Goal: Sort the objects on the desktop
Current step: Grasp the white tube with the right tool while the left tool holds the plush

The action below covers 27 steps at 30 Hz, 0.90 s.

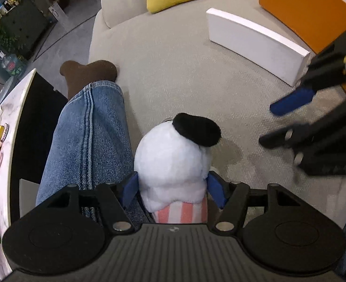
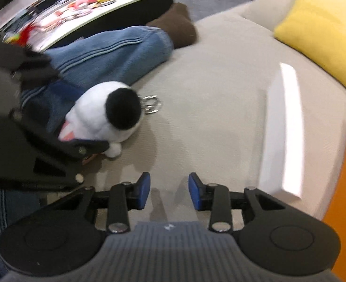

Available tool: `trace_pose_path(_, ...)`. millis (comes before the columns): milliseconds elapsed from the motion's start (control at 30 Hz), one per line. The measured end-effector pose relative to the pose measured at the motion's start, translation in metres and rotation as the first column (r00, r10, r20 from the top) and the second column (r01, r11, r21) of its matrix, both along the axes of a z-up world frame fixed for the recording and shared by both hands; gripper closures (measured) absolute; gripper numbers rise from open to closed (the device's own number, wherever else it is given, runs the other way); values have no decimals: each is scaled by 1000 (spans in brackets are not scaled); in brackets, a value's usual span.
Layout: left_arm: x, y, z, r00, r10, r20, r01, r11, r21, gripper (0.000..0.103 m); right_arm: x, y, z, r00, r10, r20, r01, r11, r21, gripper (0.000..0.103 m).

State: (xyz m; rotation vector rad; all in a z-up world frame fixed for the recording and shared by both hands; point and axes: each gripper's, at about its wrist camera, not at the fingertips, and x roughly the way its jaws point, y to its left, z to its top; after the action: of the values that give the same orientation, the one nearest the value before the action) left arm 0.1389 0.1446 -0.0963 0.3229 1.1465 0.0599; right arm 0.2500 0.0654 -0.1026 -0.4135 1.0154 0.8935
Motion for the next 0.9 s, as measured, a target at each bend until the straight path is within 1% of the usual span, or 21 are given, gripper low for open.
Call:
trace_pose_path(67,-1,1,1,1000,5,21,-5,1000,-6,36,2,-8,7,999,-34,21,34,999,6,65)
trace_pose_path(100,0,4,3,999,22,28,-21,999,-27,38,3,-11,12,998,-47,32,46,999,14,65)
trace_pose_path(167,2,13,12,996,74,49,-69,993,-98,40,8,-20,25,994,-94,58,92,995,34,65)
trace_pose_path(200,2,20,19,993,103,62,-92,983,-158,40,10,-24,30,991,-113,67,111,993,36,65)
trace_pose_path(233,3,25,24,989,127,69,-109,969,-220,40,16,-28,37,987,-141,79,139,990,33,65)
trace_pose_path(267,5,30,30,986,152,72,-125,948,-293,40,19,-32,43,983,-162,86,160,987,27,64)
trace_pose_path(333,12,37,38,980,186,72,-143,905,-401,40,33,-36,53,976,-194,98,194,981,9,61)
trace_pose_path(400,23,40,42,974,213,75,-152,863,-482,40,48,-35,59,971,-212,115,216,976,-23,61)
trace_pose_path(433,28,40,43,973,219,75,-152,850,-505,40,56,-33,60,971,-209,118,215,976,-42,60)
trace_pose_path(533,46,38,41,970,231,76,-153,821,-550,40,80,-28,57,976,-198,96,206,975,-88,61)
trace_pose_path(600,53,36,35,969,238,61,-161,804,-573,40,95,-22,53,979,-192,70,199,974,-107,60)
trace_pose_path(767,70,39,20,963,269,25,-200,773,-602,40,126,-8,38,981,-196,1,195,971,-136,61)
trace_pose_path(900,75,45,18,959,282,39,-199,761,-618,40,140,-3,27,979,-200,-49,191,970,-149,61)
